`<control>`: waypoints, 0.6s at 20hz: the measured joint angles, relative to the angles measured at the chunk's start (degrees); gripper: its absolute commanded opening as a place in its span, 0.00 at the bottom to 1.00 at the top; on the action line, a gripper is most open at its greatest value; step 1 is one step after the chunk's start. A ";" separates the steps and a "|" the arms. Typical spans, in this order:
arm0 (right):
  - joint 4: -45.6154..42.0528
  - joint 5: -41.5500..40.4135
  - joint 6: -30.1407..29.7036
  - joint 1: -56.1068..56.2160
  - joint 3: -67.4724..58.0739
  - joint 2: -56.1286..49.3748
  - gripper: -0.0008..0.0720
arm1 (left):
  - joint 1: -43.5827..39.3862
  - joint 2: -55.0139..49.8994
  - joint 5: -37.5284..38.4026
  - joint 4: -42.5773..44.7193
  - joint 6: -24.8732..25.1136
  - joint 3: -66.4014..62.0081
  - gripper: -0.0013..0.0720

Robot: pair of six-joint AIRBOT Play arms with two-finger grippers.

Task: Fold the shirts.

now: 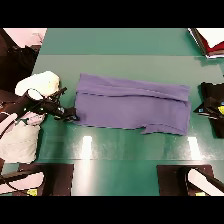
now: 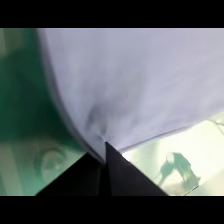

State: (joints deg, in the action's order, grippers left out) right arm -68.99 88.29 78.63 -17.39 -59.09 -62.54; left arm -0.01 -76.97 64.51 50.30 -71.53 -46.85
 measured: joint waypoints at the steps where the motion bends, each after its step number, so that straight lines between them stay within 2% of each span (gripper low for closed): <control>1: -0.98 0.35 0.55 -0.24 1.44 0.24 0.52 | -0.17 0.02 0.48 -0.20 0.00 -1.01 0.05; 2: -1.79 0.66 1.33 -0.74 3.54 0.57 0.67 | -0.28 0.02 0.85 -0.46 0.00 -2.16 0.05; 3: -2.34 0.76 2.03 -1.38 5.92 0.98 0.70 | -0.35 0.04 1.09 -0.57 -0.02 -3.21 0.05; 7: -3.45 -0.20 5.03 -5.27 16.70 3.32 0.69 | -0.50 0.04 1.66 -0.94 -0.07 -6.25 0.05; 8: -3.43 -0.98 5.68 -6.32 19.17 3.96 0.64 | -0.50 0.04 1.66 -1.01 -0.07 -6.60 0.05; 12: 1.53 -7.23 6.78 -9.70 26.25 5.25 0.62 | -0.50 0.04 1.62 -1.22 -0.07 -7.28 0.05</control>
State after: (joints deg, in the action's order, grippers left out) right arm -67.46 81.06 85.41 -27.09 -32.84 -57.30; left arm -0.51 -76.93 66.13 49.08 -71.59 -54.13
